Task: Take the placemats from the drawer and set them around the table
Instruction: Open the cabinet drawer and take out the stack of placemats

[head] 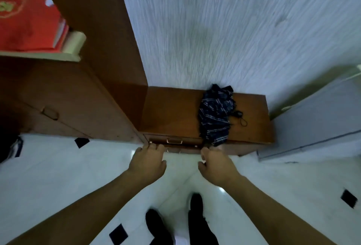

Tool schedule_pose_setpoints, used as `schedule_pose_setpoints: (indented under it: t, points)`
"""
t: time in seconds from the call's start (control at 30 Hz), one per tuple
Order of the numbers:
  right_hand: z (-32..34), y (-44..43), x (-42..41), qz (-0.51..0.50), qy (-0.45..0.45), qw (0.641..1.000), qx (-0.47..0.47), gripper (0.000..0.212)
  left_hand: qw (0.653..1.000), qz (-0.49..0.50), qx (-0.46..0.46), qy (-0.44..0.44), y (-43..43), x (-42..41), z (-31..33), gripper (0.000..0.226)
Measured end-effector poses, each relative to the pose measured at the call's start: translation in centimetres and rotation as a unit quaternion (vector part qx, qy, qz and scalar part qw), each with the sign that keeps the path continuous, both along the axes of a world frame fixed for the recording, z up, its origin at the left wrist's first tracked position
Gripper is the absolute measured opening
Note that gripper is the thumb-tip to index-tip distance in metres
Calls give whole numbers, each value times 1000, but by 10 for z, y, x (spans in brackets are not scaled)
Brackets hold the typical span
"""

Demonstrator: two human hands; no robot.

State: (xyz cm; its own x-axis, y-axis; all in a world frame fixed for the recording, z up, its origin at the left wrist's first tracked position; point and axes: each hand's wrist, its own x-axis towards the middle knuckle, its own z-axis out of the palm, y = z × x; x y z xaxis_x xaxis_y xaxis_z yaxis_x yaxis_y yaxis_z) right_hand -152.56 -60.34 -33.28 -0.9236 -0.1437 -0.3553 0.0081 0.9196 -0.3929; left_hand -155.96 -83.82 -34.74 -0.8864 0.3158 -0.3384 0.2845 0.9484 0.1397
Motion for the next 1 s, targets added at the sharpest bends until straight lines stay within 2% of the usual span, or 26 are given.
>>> schedule_pose_setpoints:
  t: [0.27,0.53,0.77,0.93,1.0]
  points:
    - [-139,-13,-67,13,-24,999,-17,22,1000,1,-6,-28,13,-46,-152,46]
    - [-297,-28,-97,56,-17,998,-12,15,999,3,-5,-32,25,-88,-309,38]
    - [-395,-49,-126,59,32,998,9,15,1000,4,-7,-3,35,-120,-406,37]
    - [-446,-61,-143,58,25,997,48,42,1000,-5,1,20,35,-132,-446,37]
    - [-459,-65,-143,55,23,996,67,42,999,-16,10,31,33,-134,-454,36]
